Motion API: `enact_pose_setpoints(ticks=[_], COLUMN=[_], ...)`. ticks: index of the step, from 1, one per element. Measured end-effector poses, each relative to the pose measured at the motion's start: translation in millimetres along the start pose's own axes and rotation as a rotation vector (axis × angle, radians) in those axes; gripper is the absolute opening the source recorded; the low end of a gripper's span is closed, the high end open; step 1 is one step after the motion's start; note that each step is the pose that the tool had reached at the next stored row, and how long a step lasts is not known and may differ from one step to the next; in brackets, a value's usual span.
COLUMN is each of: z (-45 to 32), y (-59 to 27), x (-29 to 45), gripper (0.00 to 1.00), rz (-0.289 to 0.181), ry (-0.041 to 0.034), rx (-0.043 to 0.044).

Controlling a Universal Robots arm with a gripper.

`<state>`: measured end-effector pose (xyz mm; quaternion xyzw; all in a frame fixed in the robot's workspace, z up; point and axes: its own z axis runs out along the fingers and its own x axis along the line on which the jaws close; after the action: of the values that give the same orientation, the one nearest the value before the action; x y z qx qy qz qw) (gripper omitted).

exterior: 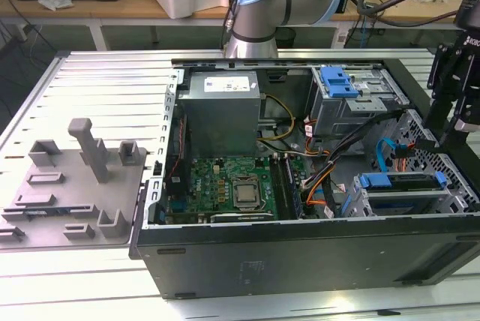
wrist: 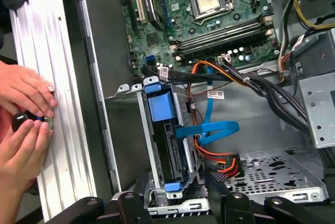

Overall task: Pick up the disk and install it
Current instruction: 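Insert the first disk wire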

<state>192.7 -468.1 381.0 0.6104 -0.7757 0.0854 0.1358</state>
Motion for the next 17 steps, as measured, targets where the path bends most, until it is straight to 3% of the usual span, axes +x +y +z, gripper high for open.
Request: enact_pose_setpoints(ticks=[2,4,9,15,17], z=[-0.2,-1.8,-4.7,-3.3,-1.7], y=[0.4,1.7,4.2,0.1,-0.4], x=[-2.7,-7.8,-21.0,-38.2,-40.1], gripper=[0.56,0.56,0.56,0.56,0.56], rz=[0.004,0.004,0.005,0.008,0.008], ry=[0.0399,0.0529,0.0609,0.0739,0.0766], rx=[0.0016,0.0005,-0.0017,-0.0083,-0.0094])
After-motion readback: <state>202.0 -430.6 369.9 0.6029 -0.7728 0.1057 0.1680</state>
